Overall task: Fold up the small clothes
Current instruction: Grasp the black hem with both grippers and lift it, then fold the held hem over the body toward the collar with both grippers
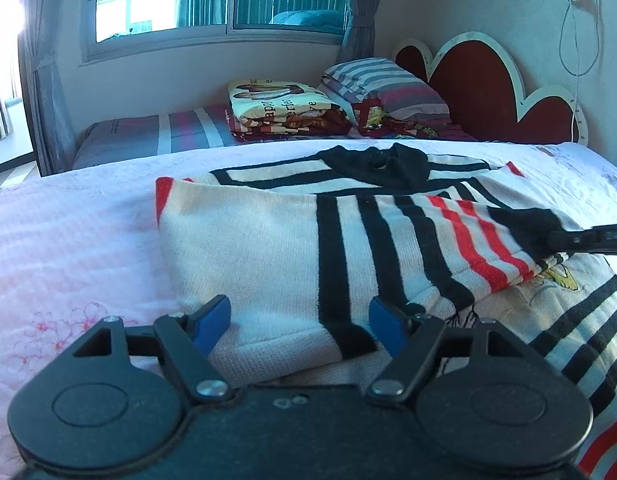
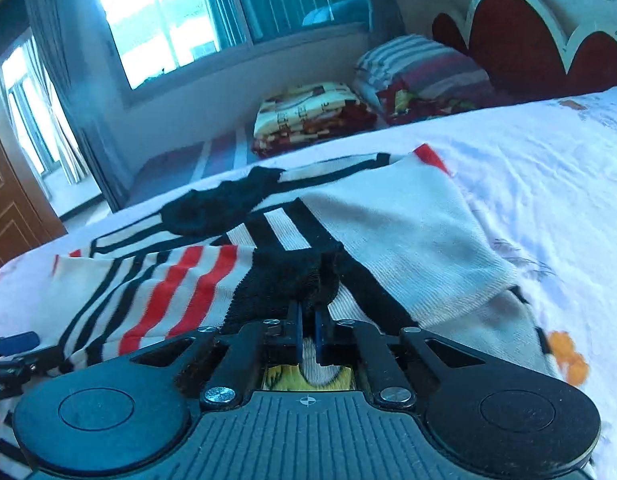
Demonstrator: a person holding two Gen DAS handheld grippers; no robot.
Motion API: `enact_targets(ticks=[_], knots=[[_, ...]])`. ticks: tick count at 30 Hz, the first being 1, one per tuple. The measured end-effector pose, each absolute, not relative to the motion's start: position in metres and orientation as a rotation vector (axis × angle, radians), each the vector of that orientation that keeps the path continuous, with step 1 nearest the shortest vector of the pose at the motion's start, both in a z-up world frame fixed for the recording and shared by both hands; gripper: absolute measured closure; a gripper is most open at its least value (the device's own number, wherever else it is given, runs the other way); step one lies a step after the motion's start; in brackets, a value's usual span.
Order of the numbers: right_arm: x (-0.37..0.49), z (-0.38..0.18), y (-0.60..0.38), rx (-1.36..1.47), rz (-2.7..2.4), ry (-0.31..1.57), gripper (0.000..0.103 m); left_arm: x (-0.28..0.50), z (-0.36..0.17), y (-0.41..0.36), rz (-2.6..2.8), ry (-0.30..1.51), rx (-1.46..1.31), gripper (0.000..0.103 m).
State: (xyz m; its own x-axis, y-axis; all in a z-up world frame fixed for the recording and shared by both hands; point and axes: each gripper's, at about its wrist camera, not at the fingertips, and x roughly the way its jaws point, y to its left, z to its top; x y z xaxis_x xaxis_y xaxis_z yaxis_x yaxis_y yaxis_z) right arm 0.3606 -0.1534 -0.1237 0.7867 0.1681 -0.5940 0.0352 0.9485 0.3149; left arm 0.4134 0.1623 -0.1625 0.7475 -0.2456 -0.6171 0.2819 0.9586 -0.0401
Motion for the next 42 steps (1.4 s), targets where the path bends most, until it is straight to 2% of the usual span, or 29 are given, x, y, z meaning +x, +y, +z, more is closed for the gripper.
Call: enact_targets(ticks=[11, 15, 17, 20, 21, 23, 24, 34, 36, 37, 38, 42], knots=[[0.368, -0.133, -0.149, 0.262, 0.064, 0.717, 0.097, 0.413, -0.168, 0.154, -0.287, 0.701, 0.134, 0.026], [0.353, -0.122, -0.153, 0.232, 0.033, 0.718, 0.084, 0.395, -0.154, 0.155, -0.254, 0.685, 0.128, 0.025], [0.34, -0.115, -0.155, 0.213, 0.045, 0.702, 0.082, 0.379, -0.147, 0.158, -0.217, 0.68, 0.098, 0.015], [0.316, -0.104, -0.159, 0.18, 0.057, 0.687, 0.08, 0.349, -0.142, 0.165, -0.177, 0.69, 0.053, 0.015], [0.306, -0.101, -0.162, 0.172, 0.063, 0.685, 0.078, 0.337, -0.141, 0.167, -0.166, 0.7, 0.038, 0.015], [0.284, -0.094, -0.167, 0.138, 0.075, 0.679, 0.058, 0.307, -0.138, 0.171, -0.143, 0.704, 0.015, 0.015], [0.27, -0.09, -0.172, 0.122, 0.086, 0.668, 0.045, 0.29, -0.137, 0.173, -0.135, 0.711, -0.002, 0.015], [0.111, -0.101, -0.259, 0.239, 0.169, 0.771, 0.045, 0.141, -0.138, 0.187, -0.094, 0.769, -0.276, 0.018], [0.087, -0.105, -0.274, 0.279, 0.182, 0.786, 0.045, 0.121, -0.142, 0.183, -0.117, 0.783, -0.32, 0.024], [0.079, -0.107, -0.281, 0.311, 0.193, 0.795, 0.045, 0.114, -0.145, 0.182, -0.132, 0.791, -0.354, 0.034], [0.072, -0.109, -0.287, 0.351, 0.201, 0.804, 0.045, 0.109, -0.149, 0.182, -0.146, 0.8, -0.397, 0.038], [0.069, -0.121, -0.305, 0.535, 0.278, 0.835, 0.045, 0.098, -0.162, 0.185, -0.154, 0.79, -0.573, 0.037]])
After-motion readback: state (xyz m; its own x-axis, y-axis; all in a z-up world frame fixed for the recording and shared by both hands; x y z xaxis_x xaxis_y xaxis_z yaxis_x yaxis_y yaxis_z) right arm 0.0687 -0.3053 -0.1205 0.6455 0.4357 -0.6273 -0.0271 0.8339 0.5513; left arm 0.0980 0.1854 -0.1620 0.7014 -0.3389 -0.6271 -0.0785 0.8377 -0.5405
